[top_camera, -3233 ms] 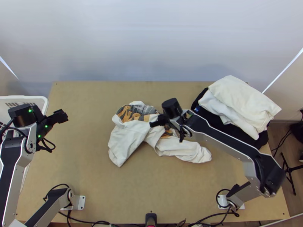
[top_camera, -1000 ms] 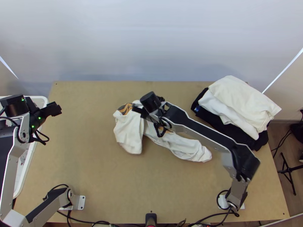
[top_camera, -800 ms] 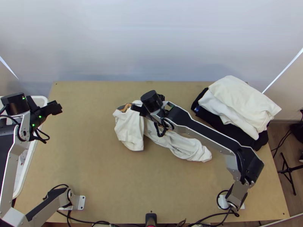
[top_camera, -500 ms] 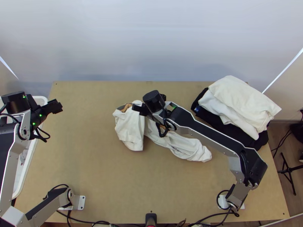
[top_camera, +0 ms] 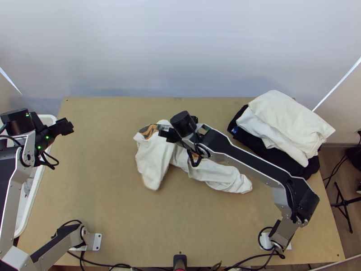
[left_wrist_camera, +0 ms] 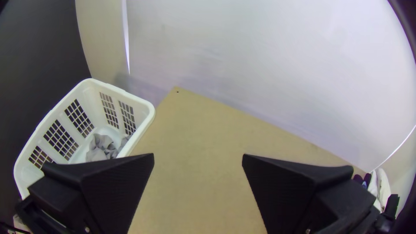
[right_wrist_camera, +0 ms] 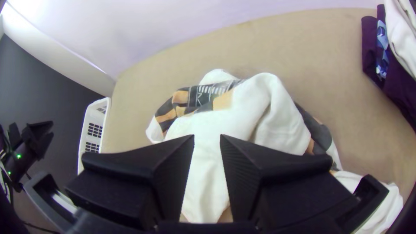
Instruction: Fold the t-shirt
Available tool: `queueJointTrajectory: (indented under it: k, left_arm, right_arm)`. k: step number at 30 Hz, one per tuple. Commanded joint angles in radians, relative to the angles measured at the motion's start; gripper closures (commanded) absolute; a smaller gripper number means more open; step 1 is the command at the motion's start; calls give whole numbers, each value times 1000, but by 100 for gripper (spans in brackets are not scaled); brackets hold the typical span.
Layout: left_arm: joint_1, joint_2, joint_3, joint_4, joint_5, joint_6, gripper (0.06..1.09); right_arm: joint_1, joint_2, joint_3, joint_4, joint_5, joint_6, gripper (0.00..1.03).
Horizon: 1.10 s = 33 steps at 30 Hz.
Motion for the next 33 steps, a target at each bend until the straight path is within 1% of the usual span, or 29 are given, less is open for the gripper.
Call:
queueJointTrajectory:
  k: [1,2,6,11,15,20,33]
  left_arm:
    - [2,3,9,-2,0,3,10]
    - [2,3,12,-2,0,3,10]
    - [2,6,18,-2,0,3,10]
    - [3,4,20,-8,0,3,10]
    - [3,0,7,-8,0,3,10]
    - [3,-2,9,-8,0,3,10]
    - [12,-2,10,-11,0,4,10]
  right_arm:
    - [16,1,-9,-47,-12,8,68]
    - [19,1,-9,-62,-20,10,67]
    - [34,1,-29,-117,-32,16,67]
    - [68,-2,-39,-237,-37,48,67]
    - [70,1,-53,-235,-37,48,67]
    - [59,26,-38,-188,-37,46,67]
    - [41,43,24,-185,-28,34,67]
